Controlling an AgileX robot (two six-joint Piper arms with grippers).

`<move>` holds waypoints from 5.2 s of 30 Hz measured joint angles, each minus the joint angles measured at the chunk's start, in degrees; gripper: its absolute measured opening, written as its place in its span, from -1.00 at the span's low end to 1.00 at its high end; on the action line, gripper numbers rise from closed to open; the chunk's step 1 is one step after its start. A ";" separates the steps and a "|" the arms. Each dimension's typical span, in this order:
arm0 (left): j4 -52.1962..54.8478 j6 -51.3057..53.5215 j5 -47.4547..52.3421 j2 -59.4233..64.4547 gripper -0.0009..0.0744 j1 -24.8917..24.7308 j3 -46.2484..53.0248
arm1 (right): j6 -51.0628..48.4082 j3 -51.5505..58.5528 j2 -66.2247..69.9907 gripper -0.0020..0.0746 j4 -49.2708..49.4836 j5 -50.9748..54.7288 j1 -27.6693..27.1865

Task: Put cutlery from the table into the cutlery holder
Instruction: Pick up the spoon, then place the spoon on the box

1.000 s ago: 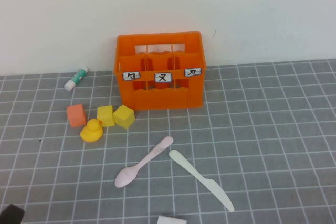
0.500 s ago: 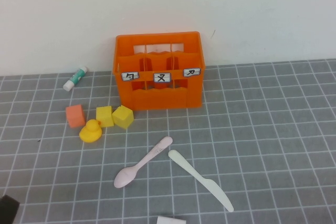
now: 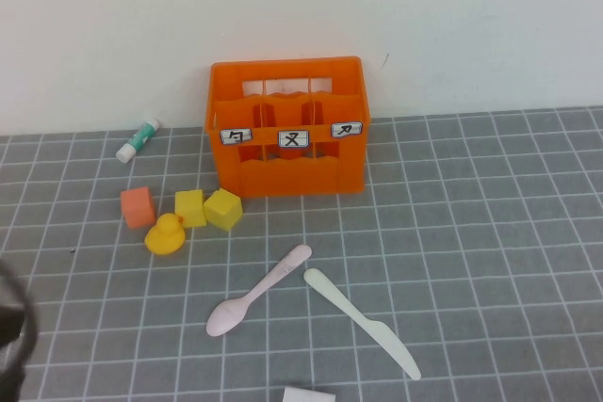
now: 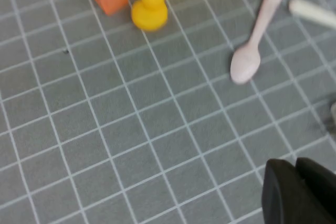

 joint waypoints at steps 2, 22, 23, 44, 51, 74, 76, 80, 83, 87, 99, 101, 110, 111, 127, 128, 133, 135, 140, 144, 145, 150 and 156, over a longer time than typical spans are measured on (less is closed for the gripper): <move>0.40 2.17 1.67 6.11 -0.90 0.00 -3.92 | 0.00 0.00 0.00 -0.95 0.00 0.00 0.00; 13.34 0.57 -3.33 45.65 -0.10 -25.80 -20.58 | 0.00 0.00 0.00 -0.95 0.00 0.00 0.00; 13.34 -0.27 -3.67 47.52 -0.08 -26.38 -21.84 | 0.00 0.00 0.00 -0.95 0.00 0.00 0.00; 17.30 4.95 2.19 79.02 -0.01 -27.27 -44.39 | 0.00 0.00 0.00 -0.95 -0.10 0.00 0.00; 14.10 6.56 -3.66 79.71 -0.01 -27.27 -44.46 | 0.00 0.00 0.00 -0.95 -0.10 0.00 0.00; 13.29 5.90 -8.54 84.03 -0.37 -27.27 -44.73 | 0.00 0.00 0.00 -0.95 -0.10 0.00 0.00; 13.29 5.85 -8.54 84.15 -0.49 -27.27 -44.87 | 0.00 0.00 0.00 -0.95 -0.10 0.00 0.00; 13.29 5.76 -8.54 84.15 -0.59 -27.27 -44.87 | 0.00 0.00 0.00 -0.95 -0.10 0.00 0.00; 13.29 5.34 -8.54 84.15 -0.59 -27.27 -44.87 | 0.00 0.00 0.00 -0.95 -0.10 0.00 0.00; 13.29 3.64 -8.18 84.15 -0.60 -27.27 -44.91 | 0.00 0.00 0.00 -0.95 -0.10 0.00 0.00; 7.22 -2.76 -2.41 69.42 -0.60 -27.27 -44.91 | 0.00 0.00 0.00 -0.95 -0.10 0.00 0.00; 6.52 -2.76 -2.41 65.74 -0.60 -27.27 -44.91 | 0.00 0.00 0.00 -0.95 -0.10 0.00 0.00; 5.67 -2.76 -15.56 47.58 -0.60 -27.27 -33.11 | 0.00 0.00 0.00 -0.95 -0.10 0.00 0.00; 5.67 -2.76 -19.52 45.20 -0.60 -27.27 -30.21 | 0.00 0.00 0.00 -0.95 -0.10 0.00 0.00; -10.05 -7.63 -91.91 34.16 -0.60 -27.27 3.28 | 0.00 0.00 0.00 -0.95 -0.10 0.00 0.00; -9.61 -7.64 -94.16 35.14 -0.60 -27.27 3.28 | 0.00 0.00 0.00 -0.95 -0.10 0.00 0.00; -6.46 -8.74 -106.03 42.92 -0.60 -27.27 1.10 | 0.00 0.00 0.00 -0.95 -0.10 0.00 0.00; -6.09 -9.95 -107.56 46.64 -0.60 -27.27 -0.73 | 0.00 0.00 0.00 -0.95 -0.10 0.00 0.00; -3.21 -17.02 -107.99 55.43 -0.60 -25.53 -6.79 | 0.00 0.00 0.00 -0.95 -0.10 0.00 0.00; 1.08 -23.23 -107.75 61.54 -0.60 -22.85 -11.15 | 0.00 0.00 0.00 -0.95 -0.10 0.00 0.00; 1.99 -24.27 -107.45 62.66 -0.60 -22.11 -12.24 | 0.00 0.00 0.00 -0.95 -0.10 0.00 0.00; 3.77 -26.02 -106.35 66.69 -0.60 -19.51 -16.30 | 0.00 0.00 0.00 -0.95 -0.10 0.00 0.00; 6.14 -29.36 -105.65 71.32 -0.60 -18.27 -18.22 | 0.00 0.00 0.00 -0.95 -0.10 0.00 0.00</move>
